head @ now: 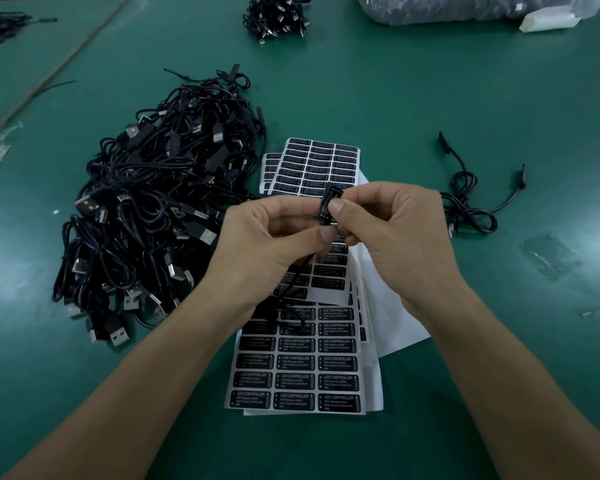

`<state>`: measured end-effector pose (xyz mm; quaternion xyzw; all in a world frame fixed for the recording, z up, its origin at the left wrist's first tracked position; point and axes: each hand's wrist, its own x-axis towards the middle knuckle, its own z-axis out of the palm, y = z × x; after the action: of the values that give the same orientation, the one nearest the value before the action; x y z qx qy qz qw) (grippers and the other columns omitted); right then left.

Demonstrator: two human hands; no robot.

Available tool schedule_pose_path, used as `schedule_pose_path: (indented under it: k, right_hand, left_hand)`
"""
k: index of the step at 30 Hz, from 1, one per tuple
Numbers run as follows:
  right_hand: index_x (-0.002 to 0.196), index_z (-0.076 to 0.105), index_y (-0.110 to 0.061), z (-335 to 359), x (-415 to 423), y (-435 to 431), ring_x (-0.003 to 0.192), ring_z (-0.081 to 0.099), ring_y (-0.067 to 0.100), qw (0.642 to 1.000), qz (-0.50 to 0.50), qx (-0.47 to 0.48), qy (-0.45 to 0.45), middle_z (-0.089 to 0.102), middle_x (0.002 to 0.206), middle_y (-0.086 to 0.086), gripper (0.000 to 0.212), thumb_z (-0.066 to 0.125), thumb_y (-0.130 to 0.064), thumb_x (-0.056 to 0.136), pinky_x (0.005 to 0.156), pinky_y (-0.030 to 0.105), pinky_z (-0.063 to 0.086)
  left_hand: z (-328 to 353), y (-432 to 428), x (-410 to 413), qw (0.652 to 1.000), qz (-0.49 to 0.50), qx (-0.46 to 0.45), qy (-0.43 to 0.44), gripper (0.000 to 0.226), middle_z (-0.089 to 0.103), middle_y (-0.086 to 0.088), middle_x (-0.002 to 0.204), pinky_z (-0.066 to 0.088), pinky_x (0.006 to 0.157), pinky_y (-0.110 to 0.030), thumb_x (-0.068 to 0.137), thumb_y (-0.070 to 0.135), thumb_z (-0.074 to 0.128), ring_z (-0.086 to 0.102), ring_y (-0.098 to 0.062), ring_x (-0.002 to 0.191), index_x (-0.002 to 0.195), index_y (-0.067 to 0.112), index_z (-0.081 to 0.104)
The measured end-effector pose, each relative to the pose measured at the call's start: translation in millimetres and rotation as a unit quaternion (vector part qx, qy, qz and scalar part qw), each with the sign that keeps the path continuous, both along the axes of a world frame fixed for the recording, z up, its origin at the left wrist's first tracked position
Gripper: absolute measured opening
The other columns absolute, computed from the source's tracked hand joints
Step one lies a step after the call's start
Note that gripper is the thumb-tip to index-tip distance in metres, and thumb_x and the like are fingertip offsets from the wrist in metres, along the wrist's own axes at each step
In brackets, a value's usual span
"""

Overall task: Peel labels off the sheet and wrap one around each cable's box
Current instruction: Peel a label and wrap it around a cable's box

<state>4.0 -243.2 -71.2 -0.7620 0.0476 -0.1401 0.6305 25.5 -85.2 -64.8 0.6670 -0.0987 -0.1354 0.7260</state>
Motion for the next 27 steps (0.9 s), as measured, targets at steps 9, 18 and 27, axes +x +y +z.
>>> schedule_pose_path:
  k: [9, 18, 27]
  right_hand:
    - [0.076, 0.073, -0.027, -1.3, 0.3, 2.0, 0.061, 0.063, 0.010, 1.000, -0.003, -0.006, -0.004, 0.072, 0.068, -0.005, 0.014, 0.075, -0.017, 0.086, 0.064, 0.030, 0.054]
    - [0.076, 0.073, -0.026, 0.2, -0.3, 3.1, 0.061, 0.064, 0.011, 1.000, -0.010, -0.020, 0.006, 0.072, 0.068, -0.003, 0.015, 0.075, -0.016, 0.087, 0.065, 0.033, 0.059]
    - [0.075, 0.073, -0.027, 0.4, -0.2, 2.7, 0.062, 0.064, 0.008, 1.000, -0.010, -0.026, 0.005, 0.072, 0.067, -0.007, 0.016, 0.076, -0.017, 0.087, 0.065, 0.029, 0.056]
  left_hand:
    - [-0.1, -0.1, 0.7, 1.000, 0.003, -0.007, 0.013, 0.031, 0.078, -0.006, 0.082, 0.057, 0.065, -0.019, 0.061, 0.016, 0.083, 0.075, -0.014, 0.070, 0.092, 0.016, 0.077]
    - [-1.5, 0.2, 1.0, 1.000, 0.010, 0.003, 0.011, 0.034, 0.078, -0.006, 0.081, 0.057, 0.067, -0.018, 0.059, 0.017, 0.085, 0.076, -0.015, 0.073, 0.092, 0.014, 0.077]
    - [-1.5, 0.5, 0.9, 1.000, 0.010, 0.009, 0.004, 0.032, 0.078, -0.004, 0.079, 0.055, 0.065, -0.016, 0.059, 0.018, 0.085, 0.075, -0.013, 0.072, 0.091, 0.017, 0.077]
